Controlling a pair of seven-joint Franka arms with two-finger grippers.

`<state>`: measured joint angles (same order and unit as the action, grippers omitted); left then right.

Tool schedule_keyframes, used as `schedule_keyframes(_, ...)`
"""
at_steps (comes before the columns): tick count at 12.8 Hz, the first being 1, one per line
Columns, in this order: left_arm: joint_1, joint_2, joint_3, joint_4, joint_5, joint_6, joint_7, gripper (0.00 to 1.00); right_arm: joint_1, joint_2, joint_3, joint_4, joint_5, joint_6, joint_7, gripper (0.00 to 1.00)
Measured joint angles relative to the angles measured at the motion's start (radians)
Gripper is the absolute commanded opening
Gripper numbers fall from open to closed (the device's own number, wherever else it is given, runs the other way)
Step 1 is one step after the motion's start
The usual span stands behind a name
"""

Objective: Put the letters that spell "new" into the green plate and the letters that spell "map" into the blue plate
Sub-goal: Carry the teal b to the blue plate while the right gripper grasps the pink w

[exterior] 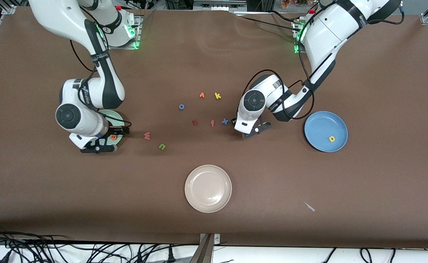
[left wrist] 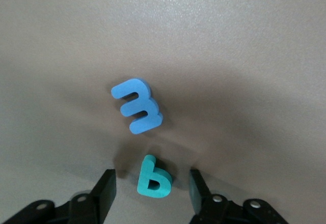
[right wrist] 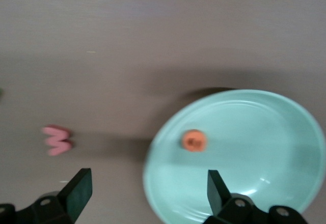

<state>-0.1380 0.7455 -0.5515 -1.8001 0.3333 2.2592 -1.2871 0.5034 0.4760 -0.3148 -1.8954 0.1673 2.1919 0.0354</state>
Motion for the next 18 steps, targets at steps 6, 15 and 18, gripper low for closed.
schedule_keyframes(6,0.001,-0.002,-0.003,0.0,0.0,-0.001,0.0,0.04,0.006,0.032,0.069,0.036,0.068,0.002,0.004,1.0)
schedule_keyframes(15,0.166,-0.203,-0.077,0.038,-0.035,-0.25,0.139,0.01,0.074,0.135,0.078,0.072,0.133,0.107,0.082,0.9)
schedule_keyframes(18,0.36,-0.304,-0.117,0.036,-0.059,-0.454,0.407,0.01,0.075,0.152,0.075,0.072,0.133,0.113,0.082,0.82)
